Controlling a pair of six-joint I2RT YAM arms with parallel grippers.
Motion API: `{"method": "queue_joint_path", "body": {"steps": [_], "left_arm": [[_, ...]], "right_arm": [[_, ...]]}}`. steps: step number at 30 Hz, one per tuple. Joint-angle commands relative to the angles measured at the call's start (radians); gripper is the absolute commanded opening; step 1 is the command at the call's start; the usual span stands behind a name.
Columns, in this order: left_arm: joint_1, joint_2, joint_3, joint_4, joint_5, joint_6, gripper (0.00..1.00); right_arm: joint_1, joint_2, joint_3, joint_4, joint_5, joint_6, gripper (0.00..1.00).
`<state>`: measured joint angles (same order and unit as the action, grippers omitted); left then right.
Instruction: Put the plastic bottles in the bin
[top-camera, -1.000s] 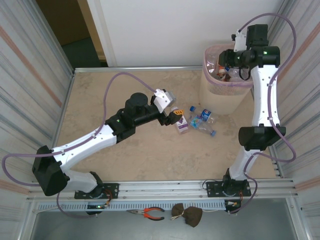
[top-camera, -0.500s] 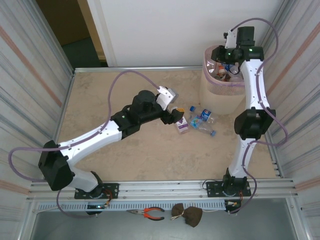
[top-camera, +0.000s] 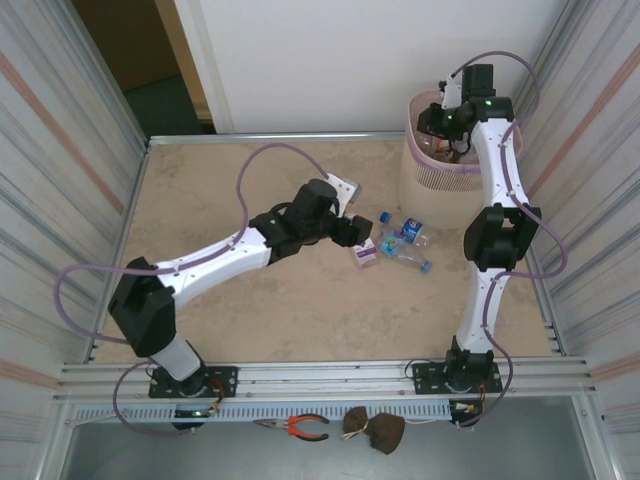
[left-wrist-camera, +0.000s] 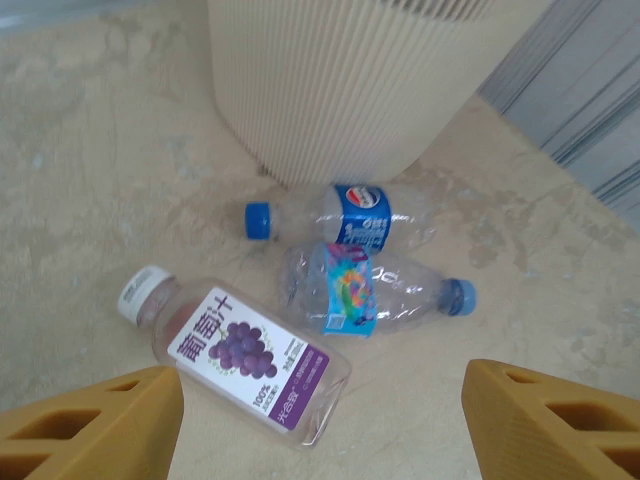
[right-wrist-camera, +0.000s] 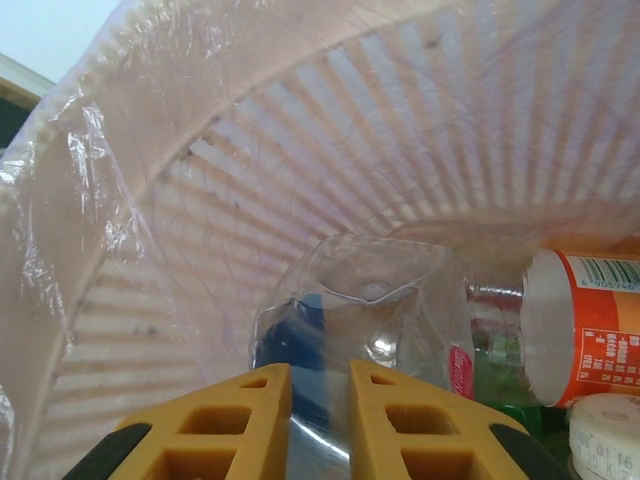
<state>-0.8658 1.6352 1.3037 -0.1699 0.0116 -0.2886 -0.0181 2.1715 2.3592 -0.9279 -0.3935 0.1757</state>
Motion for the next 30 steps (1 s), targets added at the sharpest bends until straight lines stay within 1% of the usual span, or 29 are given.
{"method": "queue_joint_path", "body": {"steps": [1,3,4,8,15,19,22,25,30], "left_arm": [[0.007,0.052,0.078,-0.105,-0.093,-0.105,0.74],[0.007,0.103,0.133,-0.181,-0.180,-0.181,0.73],[0.007,0.129,0.161,-0.217,-0.205,-0.208,0.72],[0.007,0.234,0.286,-0.355,-0.252,-0.299,0.70],[0.010,0.353,0.407,-0.447,-0.258,-0.478,0.70],[0.011,0.441,0.531,-0.592,-0.267,-0.571,0.72],[0.011,0.507,0.593,-0.666,-0.258,-0.632,0.74],[0.011,0.551,0.632,-0.702,-0.242,-0.676,0.77],[0.013,0.606,0.668,-0.691,-0.161,-0.697,0.80]], "right_arm": [[-0.004,-0.081,0.018,-0.014,0.003,0.013,0.22],[-0.007,-0.117,0.017,-0.014,-0.002,0.020,0.22],[-0.008,-0.132,0.016,-0.016,-0.002,0.019,0.23],[-0.014,-0.215,-0.005,-0.028,0.004,0.009,0.25],[-0.040,-0.395,-0.100,-0.002,0.030,0.002,0.26],[-0.060,-0.500,-0.169,0.023,0.039,0.001,0.26],[-0.069,-0.570,-0.226,0.043,0.039,-0.005,0.26],[-0.080,-0.623,-0.264,0.050,0.047,-0.011,0.26],[-0.089,-0.681,-0.294,0.046,0.055,-0.016,0.26]]}}
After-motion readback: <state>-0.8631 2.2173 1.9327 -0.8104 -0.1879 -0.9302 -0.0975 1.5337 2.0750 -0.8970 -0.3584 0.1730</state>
